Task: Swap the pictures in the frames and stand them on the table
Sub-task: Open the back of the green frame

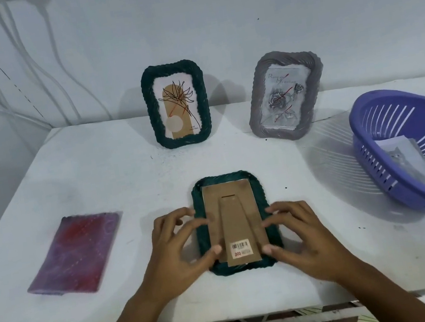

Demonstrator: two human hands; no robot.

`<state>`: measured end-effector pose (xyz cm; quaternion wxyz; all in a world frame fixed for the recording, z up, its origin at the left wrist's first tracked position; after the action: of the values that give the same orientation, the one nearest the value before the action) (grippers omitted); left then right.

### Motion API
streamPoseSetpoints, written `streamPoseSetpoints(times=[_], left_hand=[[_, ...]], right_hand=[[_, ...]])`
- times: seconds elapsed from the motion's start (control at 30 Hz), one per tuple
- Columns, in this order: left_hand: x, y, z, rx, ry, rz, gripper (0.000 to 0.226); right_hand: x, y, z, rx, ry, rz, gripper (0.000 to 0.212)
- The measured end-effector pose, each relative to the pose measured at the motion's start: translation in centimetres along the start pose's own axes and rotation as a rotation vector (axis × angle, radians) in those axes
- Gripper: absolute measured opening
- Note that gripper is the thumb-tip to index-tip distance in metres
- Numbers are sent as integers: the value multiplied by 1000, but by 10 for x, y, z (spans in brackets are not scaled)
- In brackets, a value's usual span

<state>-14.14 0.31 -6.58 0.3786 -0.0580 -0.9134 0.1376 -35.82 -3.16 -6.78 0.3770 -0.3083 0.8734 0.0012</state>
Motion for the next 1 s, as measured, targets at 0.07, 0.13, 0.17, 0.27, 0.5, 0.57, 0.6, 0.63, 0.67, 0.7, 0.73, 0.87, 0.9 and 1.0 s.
streamPoseSetpoints(times=[0.07,0.13,0.17,0.27,0.5,0.57,0.6,0.63,0.67,0.7,0.73,0.87,0.9,1.0], left_hand=[[6,11,-1,-35,18,67,48],[7,15,1,-62,29,90,48],[6,16,1,-67,38,93,47],[5,16,3,-71,62,103,46],[9,16,8,-127,103,145,36],[7,16,9,-136,119,128,34],[5,16,9,-143,128,113,33],[3,15,10,-151,134,98,33],[2,15,11,-161,133,86,33],[1,14,12,-176,128,74,32],[-1,14,14,-195,121,59,33],[-2,12,19,-259,106,23,30],[-2,13,19,-267,104,26,28],[0,12,20,-274,102,31,25]], right_hand=[[-6,16,2,-44,25,-42,40],[-10,22,5,-58,41,-78,38],[-12,23,5,-48,47,-97,36],[-13,24,5,-14,35,-127,30],[-8,23,6,-8,18,-119,28],[-6,22,7,-8,4,-108,29],[-5,21,8,-6,-4,-105,28],[-4,21,8,-6,-10,-101,28],[-3,20,9,-8,-14,-94,27],[-2,20,9,-11,-18,-85,27],[-1,19,11,-16,-25,-73,26],[3,15,12,-24,-33,-46,26],[3,14,13,-21,-31,-45,25],[4,13,12,-16,-24,-43,24]])
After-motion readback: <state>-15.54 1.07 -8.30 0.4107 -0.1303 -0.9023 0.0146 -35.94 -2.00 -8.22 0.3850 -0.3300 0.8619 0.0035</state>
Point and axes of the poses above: each hand's wrist, its own y-axis away from the middle knuckle, its own z-axis out of the palm, x = y × z, the point moved 10 cm from there along -y, towards the middle knuckle, and after that the axes turned 2 degrees about -z, right-handed, at the moved point
